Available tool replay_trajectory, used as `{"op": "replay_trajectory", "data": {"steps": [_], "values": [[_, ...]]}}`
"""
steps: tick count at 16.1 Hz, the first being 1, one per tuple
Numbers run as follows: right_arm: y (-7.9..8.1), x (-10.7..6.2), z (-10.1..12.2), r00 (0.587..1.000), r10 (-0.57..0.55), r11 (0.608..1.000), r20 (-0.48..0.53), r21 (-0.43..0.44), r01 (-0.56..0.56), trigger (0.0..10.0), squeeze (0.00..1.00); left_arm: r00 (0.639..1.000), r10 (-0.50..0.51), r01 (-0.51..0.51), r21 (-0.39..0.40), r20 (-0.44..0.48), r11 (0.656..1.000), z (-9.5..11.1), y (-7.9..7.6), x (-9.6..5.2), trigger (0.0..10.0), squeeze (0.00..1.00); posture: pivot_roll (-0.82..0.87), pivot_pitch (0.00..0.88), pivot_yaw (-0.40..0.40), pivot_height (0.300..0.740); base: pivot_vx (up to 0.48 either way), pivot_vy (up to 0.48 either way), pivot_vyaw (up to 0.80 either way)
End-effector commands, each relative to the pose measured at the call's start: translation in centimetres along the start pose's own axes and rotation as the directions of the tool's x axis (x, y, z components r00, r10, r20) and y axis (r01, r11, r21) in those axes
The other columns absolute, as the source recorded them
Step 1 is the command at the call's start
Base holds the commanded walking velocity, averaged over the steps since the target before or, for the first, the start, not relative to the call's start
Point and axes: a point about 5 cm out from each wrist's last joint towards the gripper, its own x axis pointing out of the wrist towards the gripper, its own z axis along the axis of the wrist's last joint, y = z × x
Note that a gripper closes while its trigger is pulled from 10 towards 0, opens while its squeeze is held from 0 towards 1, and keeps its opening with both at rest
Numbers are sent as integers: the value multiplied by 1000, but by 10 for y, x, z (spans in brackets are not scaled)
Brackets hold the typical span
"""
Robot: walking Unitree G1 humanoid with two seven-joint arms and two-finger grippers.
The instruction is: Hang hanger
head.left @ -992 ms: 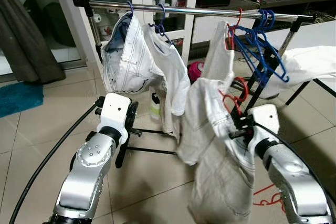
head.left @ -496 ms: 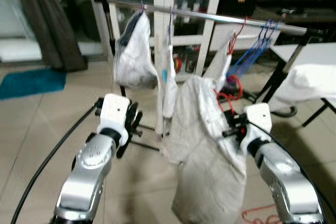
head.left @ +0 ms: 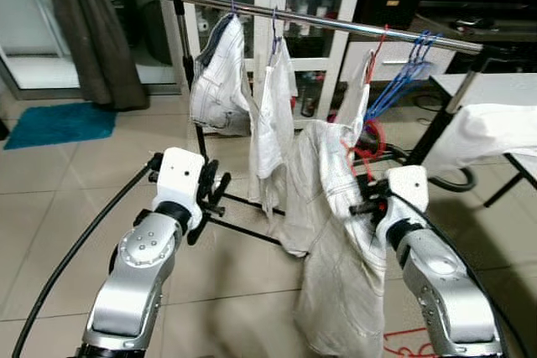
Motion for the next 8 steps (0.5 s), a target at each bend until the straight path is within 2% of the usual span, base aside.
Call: {"op": "replay_trajectory", "data": {"steps": [1,3,5,8], "values": [[-8,3,19,995,-54,998,85,-8,55,10000,0,1000,-6,6,-3,10,1000,3,1,0,10000,0,30,16,-35,740,0,0,0],[-9,4,19,995,-59,998,85,-9,60,10000,0,1000,-7,7,-7,11,1000,3,1,1,10000,0,30,16,-35,740,0,0,0],[-6,6,18,998,-17,997,64,-73,21,10000,0,1000,-5,6,-16,14,1000,4,2,1,10000,0,29,20,-35,740,0,0,0],[-6,9,19,998,-19,997,62,-72,24,10000,0,1000,-5,5,-24,15,1000,4,3,1,10000,0,29,19,-36,740,274,0,0]]}}
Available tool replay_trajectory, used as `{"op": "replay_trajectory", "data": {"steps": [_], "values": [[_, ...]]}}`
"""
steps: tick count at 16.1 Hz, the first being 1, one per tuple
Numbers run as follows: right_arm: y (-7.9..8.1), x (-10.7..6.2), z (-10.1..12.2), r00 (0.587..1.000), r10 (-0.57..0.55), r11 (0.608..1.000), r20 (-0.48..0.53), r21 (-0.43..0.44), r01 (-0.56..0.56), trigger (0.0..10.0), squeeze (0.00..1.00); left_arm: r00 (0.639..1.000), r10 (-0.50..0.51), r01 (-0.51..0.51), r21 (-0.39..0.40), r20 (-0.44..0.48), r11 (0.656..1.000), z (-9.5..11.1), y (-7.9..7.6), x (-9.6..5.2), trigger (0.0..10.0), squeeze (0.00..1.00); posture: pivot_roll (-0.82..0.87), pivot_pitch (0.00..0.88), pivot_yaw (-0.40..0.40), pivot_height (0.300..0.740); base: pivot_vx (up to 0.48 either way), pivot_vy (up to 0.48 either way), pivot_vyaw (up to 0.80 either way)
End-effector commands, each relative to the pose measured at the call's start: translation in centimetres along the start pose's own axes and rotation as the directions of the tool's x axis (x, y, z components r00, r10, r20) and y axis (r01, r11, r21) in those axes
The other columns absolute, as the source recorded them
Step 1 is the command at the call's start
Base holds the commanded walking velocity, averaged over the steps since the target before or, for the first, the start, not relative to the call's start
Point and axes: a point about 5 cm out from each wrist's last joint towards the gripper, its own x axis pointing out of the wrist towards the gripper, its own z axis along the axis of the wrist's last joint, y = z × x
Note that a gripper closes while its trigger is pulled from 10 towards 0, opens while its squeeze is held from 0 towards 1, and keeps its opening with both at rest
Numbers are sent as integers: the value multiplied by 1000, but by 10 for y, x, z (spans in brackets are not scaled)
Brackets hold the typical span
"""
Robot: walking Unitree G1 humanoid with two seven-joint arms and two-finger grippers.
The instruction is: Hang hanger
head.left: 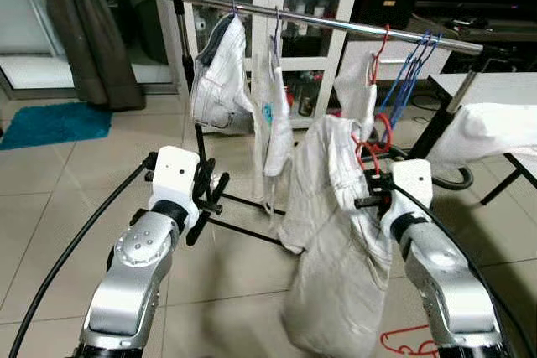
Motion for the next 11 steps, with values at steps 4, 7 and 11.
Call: {"op": "replay_trajectory", "data": {"steps": [4,7,11], "values": [[4,10,27,994,12,999,106,-31,-8,10000,0,1000,-12,12,-6,14,1000,4,0,2,10000,0,35,15,-44,740,333,0,0],[12,13,29,994,25,999,108,-36,-21,10000,0,1000,-16,17,-3,13,1000,4,0,1,10000,0,37,12,-46,740,342,0,0],[6,7,22,996,-52,997,66,-46,56,10000,0,999,-39,39,8,8,999,2,-4,-1,10000,0,37,13,-45,740,341,0,0]]}}
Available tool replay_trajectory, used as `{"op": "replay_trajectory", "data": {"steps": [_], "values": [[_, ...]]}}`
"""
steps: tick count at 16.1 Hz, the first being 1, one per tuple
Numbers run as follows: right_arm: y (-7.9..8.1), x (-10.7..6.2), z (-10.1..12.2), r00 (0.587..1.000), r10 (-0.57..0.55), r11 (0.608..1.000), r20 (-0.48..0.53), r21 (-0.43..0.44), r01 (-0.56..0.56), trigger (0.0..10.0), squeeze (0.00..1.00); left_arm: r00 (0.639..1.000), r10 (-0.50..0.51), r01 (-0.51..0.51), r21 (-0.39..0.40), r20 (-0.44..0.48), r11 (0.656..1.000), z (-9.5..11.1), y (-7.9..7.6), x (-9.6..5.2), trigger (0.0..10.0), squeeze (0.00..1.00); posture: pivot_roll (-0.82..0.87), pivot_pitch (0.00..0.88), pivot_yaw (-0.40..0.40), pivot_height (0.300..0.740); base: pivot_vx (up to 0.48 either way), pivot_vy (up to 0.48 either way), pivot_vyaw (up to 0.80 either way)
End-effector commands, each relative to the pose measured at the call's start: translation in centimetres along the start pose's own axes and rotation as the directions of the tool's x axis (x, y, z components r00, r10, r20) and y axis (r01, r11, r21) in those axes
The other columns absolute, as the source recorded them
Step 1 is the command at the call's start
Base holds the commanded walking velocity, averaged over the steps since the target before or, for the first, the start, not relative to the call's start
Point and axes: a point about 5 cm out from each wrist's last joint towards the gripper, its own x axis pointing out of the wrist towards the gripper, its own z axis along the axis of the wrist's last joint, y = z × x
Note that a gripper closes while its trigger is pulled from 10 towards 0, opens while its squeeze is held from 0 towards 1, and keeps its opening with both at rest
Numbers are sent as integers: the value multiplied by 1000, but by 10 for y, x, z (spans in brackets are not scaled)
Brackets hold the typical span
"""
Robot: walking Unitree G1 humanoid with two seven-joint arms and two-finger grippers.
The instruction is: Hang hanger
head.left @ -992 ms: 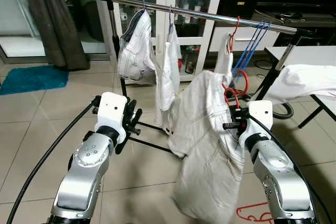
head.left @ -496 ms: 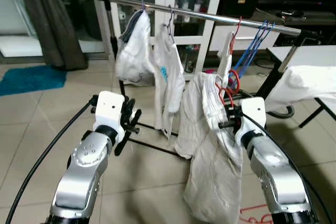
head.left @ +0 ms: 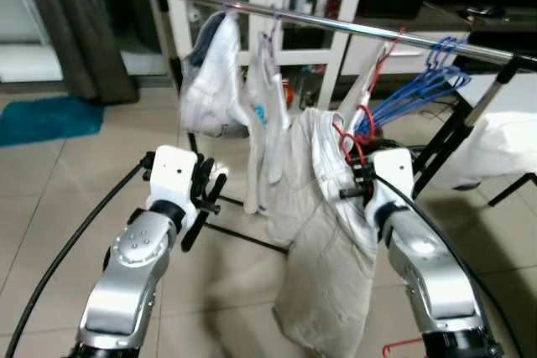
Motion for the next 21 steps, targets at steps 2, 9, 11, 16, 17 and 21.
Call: {"op": "replay_trajectory", "data": {"steps": [2,9,11,16,17,21], "values": [[-7,-8,10,998,-41,999,44,-19,42,10000,0,1000,-22,22,12,-1,1000,1,-3,-3,10000,0,37,18,-46,740,317,0,0],[-14,-13,4,993,-120,993,16,-21,120,10000,0,999,-35,35,17,-6,999,1,-5,-3,10000,0,31,24,-35,740,308,0,0],[-22,-15,0,984,-177,983,-4,-40,177,10000,0,999,-36,36,19,-7,999,1,-5,-4,10000,0,31,27,-33,740,296,0,0],[-34,-18,-10,966,-250,966,-64,-82,244,10000,0,999,-38,38,22,-11,999,0,-5,-5,10000,0,32,28,-31,740,294,0,0],[-32,-17,-8,971,-233,971,-54,-73,229,10000,0,999,-39,39,22,-11,999,0,-5,-5,10000,0,32,26,-32,740,292,0,0],[-17,-11,0,992,-124,992,-14,-27,124,10000,0,999,-38,38,24,-7,999,1,-4,-4,10000,0,37,17,-35,740,288,0,0]]}}
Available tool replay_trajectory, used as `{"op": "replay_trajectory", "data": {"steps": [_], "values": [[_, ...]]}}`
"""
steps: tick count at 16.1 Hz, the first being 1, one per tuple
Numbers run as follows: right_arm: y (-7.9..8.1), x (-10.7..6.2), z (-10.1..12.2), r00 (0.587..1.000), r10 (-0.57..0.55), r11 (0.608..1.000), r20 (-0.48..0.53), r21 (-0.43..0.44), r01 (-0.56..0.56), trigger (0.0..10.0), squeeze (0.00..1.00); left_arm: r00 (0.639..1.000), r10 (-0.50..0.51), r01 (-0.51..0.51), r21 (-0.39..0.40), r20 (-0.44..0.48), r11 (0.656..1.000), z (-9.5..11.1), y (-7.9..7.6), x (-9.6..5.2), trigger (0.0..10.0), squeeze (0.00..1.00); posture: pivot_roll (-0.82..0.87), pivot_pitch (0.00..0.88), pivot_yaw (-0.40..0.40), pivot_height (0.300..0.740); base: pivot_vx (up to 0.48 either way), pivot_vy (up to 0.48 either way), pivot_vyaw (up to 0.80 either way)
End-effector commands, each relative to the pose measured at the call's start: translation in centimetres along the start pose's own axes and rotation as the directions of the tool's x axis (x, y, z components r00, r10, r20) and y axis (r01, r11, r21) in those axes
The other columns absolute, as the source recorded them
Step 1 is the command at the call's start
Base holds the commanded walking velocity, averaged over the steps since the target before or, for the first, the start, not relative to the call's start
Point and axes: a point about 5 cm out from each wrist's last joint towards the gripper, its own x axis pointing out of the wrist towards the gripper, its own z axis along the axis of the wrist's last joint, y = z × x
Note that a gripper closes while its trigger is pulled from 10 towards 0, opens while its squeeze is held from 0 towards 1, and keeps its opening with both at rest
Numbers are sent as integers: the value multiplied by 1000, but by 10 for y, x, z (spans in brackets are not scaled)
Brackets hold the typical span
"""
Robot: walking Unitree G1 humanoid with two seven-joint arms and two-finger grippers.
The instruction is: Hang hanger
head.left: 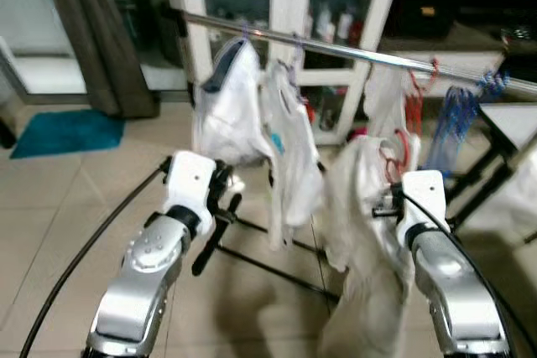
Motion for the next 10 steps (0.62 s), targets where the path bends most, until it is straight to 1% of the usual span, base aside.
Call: {"op": "replay_trajectory", "data": {"steps": [1,3,5,6,8,9,10], "values": [[12,1,27,988,63,997,141,25,-67,10000,0,1000,20,-20,12,0,1000,1,6,-2,10000,0,40,11,-37,740,289,0,0],[21,3,40,973,118,991,201,42,-128,10000,0,1000,18,-18,11,3,1000,2,6,-1,10000,0,40,11,-37,740,296,0,0],[23,5,43,971,119,990,206,51,-132,10000,0,1000,13,-13,17,6,1000,2,6,-1,10000,0,43,0,-40,740,302,0,0],[22,7,45,973,93,991,212,77,-112,10000,0,1000,-2,2,24,13,1000,3,4,-1,10000,0,44,0,-40,740,300,0,0],[24,9,49,973,77,990,220,97,-100,10000,0,999,-29,29,23,24,999,5,1,0,10000,0,43,0,-40,740,300,0,0],[25,11,51,975,64,990,215,109,-89,10000,0,998,-48,48,23,29,999,5,0,0,10000,0,42,0,-38,740,304,0,0],[27,13,55,974,60,988,219,126,-89,10000,0,993,-111,110,23,51,994,9,-6,0,10000,0,43,1,-40,740,0,0,0]]}}
